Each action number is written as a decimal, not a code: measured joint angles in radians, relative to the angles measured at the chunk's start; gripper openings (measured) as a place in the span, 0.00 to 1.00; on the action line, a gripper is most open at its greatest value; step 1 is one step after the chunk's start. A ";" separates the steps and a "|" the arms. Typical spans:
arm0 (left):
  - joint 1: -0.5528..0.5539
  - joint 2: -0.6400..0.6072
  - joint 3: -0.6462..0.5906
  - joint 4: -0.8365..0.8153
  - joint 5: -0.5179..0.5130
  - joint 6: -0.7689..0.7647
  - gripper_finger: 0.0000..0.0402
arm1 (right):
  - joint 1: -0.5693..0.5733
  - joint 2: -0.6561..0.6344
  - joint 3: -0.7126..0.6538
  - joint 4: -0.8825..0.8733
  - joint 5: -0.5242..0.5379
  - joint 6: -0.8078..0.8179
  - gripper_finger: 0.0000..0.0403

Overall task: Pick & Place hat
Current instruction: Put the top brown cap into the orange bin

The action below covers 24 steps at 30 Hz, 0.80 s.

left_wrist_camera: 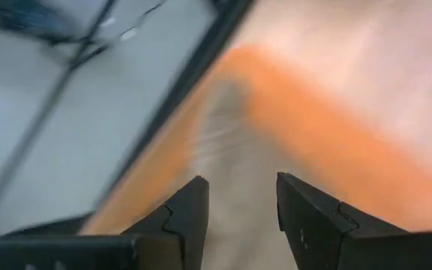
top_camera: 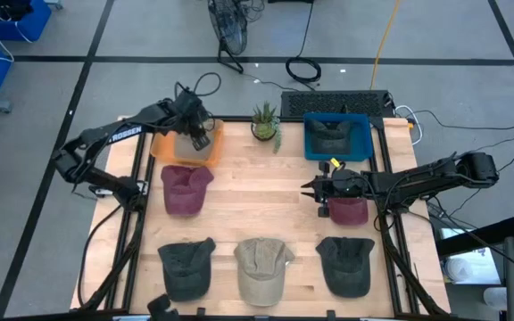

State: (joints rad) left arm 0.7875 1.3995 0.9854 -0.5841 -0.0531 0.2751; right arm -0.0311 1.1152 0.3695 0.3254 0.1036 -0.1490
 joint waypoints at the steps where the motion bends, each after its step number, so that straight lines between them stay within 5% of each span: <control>1: -0.007 -0.005 -0.002 0.003 0.053 -0.017 0.40 | 0.000 0.000 0.000 0.000 0.000 0.005 0.19; 15: -0.096 0.076 -0.147 0.185 0.078 0.056 0.40 | 0.000 0.000 0.000 0.045 0.000 0.008 0.19; 24: -0.095 0.135 -0.165 0.214 -0.083 0.063 0.40 | -0.002 0.000 0.000 0.064 0.004 0.007 0.19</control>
State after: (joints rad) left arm 0.6922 1.5341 0.8204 -0.3702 -0.1364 0.3382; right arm -0.0330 1.1152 0.3695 0.3893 0.1075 -0.1421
